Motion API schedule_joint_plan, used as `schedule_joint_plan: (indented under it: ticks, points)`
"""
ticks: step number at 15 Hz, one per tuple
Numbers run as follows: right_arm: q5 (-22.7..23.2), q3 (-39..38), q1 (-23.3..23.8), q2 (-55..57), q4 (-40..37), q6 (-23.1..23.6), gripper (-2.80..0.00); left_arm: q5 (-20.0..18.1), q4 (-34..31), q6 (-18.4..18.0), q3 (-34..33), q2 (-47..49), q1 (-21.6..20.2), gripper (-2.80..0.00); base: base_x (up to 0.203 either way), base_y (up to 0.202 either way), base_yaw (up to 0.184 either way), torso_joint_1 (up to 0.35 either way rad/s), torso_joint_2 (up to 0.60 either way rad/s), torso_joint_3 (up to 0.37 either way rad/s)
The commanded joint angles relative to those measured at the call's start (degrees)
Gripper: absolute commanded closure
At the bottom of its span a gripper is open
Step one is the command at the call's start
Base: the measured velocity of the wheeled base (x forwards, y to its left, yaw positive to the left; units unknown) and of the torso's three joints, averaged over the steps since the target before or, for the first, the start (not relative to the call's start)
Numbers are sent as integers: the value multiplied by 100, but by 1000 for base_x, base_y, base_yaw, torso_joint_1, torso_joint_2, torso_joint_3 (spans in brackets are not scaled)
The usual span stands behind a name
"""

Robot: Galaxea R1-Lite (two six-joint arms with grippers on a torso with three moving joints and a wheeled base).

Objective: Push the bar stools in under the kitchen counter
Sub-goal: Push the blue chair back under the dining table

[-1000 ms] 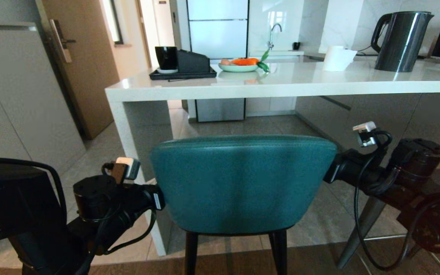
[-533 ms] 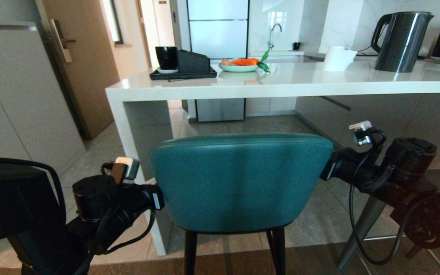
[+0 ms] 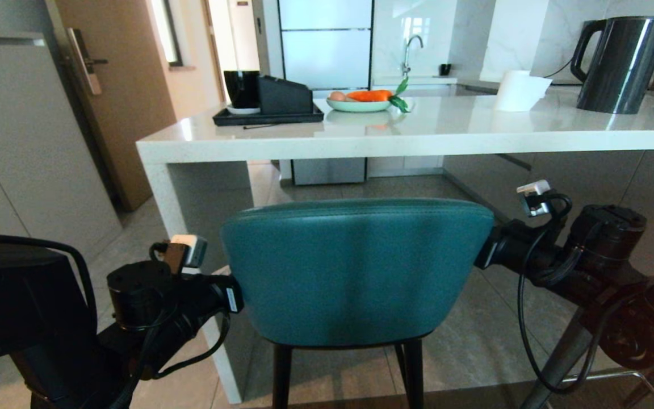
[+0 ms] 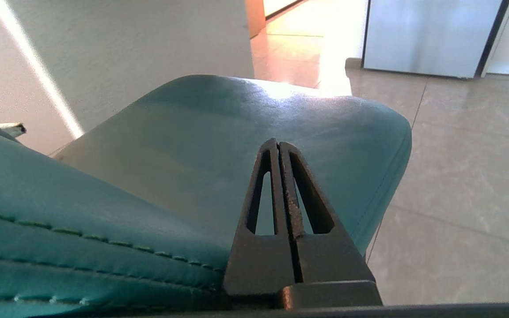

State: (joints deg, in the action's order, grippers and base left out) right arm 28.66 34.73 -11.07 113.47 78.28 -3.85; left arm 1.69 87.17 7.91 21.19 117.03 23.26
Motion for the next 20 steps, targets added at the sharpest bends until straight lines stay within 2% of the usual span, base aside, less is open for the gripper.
schedule_joint_plan:
  ticks: [1, 12, 16, 20]
  points:
    - [16, -19, -1, 26, 39, 2, 0, -2, 49, 9, -1, 22, 3, 0, 188, 0, 1, 7, 0, 0]
    - [-80, -72, -9, 94, 74, 130, 0, 6, 49, 9, -53, 13, 30, 0, 180, 0, 1, 3, 2, 1]
    - [-75, -260, -46, -105, 74, 130, 0, 6, 49, 9, -273, -115, 30, 0, 14, 0, 0, 4, 1, -1]
    - [-71, -764, -54, -576, 77, 116, 0, 28, 49, 26, -836, -526, 43, 0, 0, 0, 0, 0, 0, 0]
